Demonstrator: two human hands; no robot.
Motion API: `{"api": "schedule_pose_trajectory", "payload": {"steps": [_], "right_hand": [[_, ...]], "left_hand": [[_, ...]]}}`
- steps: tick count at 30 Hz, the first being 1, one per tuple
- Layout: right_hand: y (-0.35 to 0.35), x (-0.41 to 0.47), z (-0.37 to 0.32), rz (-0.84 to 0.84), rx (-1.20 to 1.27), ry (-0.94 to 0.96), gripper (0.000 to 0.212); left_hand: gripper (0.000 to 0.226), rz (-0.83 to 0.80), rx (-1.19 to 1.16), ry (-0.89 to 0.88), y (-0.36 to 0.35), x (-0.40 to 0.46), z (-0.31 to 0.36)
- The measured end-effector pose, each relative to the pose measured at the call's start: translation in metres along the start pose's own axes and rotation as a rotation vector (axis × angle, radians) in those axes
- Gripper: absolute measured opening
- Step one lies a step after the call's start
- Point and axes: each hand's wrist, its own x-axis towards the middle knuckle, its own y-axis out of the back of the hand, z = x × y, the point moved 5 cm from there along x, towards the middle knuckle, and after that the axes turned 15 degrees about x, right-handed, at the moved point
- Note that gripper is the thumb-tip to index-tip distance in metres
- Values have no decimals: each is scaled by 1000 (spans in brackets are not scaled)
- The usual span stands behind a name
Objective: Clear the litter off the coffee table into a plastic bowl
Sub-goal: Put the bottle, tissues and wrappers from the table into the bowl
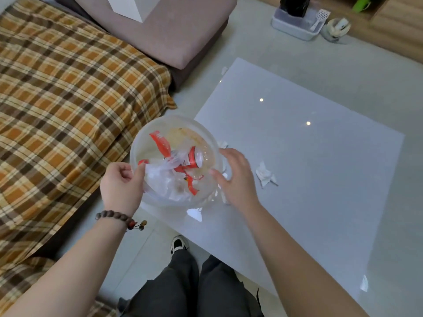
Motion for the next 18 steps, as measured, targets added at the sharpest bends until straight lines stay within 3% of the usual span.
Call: {"api": "schedule_pose_trajectory", "payload": {"steps": [5,7,12,18], "right_hand": [[78,11,128,168,-271,-349,49],[88,17,166,158,-345,-426,52],[76,32,220,-75,-546,-505,54],[70,32,233,-18,-539,-519,36]], "left_hand": [[32,21,55,-11,-3,14,-4],[38,42,56,-2,-4,22,-11],[49,57,68,17,-8,36,-29],[40,68,100,-10,-13,33,-26]]}}
